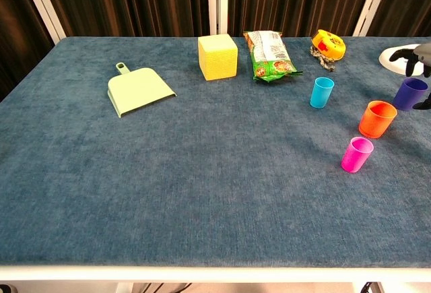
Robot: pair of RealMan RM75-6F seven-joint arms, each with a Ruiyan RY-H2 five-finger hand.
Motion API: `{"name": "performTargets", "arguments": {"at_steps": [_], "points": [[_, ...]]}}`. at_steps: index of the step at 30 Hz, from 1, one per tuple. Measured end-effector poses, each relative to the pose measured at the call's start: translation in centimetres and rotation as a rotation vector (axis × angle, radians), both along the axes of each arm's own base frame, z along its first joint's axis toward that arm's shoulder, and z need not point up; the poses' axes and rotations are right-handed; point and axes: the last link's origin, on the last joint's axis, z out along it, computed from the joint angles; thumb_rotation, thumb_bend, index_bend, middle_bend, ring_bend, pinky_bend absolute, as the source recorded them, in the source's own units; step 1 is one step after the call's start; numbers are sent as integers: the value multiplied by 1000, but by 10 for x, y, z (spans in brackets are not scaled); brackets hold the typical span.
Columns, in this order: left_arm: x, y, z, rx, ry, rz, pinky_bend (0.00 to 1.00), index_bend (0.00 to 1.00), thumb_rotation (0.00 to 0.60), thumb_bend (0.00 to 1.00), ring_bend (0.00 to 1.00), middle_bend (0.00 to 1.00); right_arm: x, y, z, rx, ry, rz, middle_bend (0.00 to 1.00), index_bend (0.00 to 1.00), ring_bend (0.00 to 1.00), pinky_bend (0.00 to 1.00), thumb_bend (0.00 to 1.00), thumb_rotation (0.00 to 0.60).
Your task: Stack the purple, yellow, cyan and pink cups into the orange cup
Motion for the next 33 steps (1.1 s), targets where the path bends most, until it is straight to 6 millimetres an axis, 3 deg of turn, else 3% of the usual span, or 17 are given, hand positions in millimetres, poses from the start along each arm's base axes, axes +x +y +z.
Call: {"name": "performTargets", "arguments": {"at_steps": [33], "points": [[-4, -1, -1, -2, 4, 6, 0, 29, 600, 59, 0, 0, 1, 0, -15, -38, 42, 33, 495, 501, 468, 611, 227, 600]]}}
